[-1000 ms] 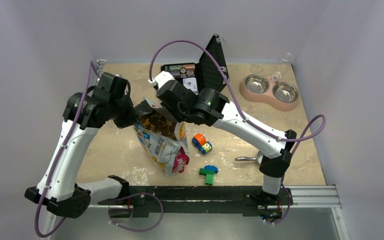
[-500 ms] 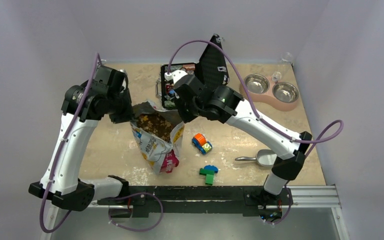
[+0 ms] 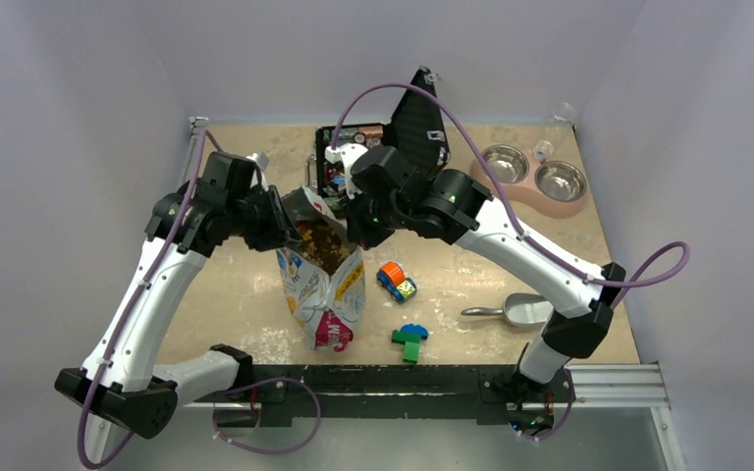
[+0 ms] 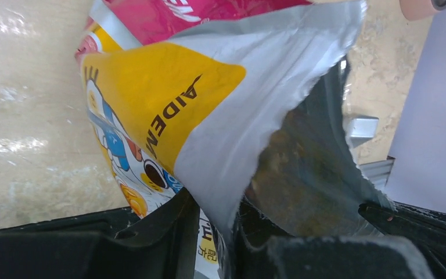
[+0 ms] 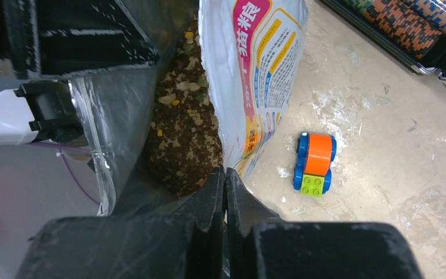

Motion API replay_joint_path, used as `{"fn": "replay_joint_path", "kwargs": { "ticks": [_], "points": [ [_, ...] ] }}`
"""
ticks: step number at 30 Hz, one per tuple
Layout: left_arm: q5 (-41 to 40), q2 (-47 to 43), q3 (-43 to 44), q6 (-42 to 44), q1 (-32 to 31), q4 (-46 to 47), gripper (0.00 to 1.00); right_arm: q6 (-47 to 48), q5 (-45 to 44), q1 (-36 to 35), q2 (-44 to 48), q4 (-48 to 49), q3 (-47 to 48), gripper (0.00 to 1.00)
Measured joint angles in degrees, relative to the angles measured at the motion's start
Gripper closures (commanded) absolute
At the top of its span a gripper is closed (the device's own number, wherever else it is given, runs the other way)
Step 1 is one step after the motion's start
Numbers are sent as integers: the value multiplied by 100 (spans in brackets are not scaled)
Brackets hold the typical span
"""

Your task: Serve the pet food

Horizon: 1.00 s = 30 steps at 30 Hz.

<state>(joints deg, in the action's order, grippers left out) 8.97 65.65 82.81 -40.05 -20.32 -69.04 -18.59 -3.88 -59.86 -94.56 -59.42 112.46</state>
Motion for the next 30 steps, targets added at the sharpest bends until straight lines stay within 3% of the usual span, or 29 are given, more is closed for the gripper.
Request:
{"fn": "replay_joint_path", "kwargs": {
  "ticks": [5, 14, 26, 30],
  "points": [
    [175, -214, -382, -125, -7, 144, 100, -52, -98, -2, 0, -37, 7, 100],
    [-664, -334, 546, 179, -83, -1427, 100, -175, -1556, -31, -85, -463, 184, 100],
    [-903, 151, 1530, 350, -61, -2072, 100, -647, -621, 61, -455, -459, 734, 100],
    [-750, 175, 1316, 350, -17, -1928, 100, -957, -286, 109, -284, -127, 221, 100]
  ]
}}
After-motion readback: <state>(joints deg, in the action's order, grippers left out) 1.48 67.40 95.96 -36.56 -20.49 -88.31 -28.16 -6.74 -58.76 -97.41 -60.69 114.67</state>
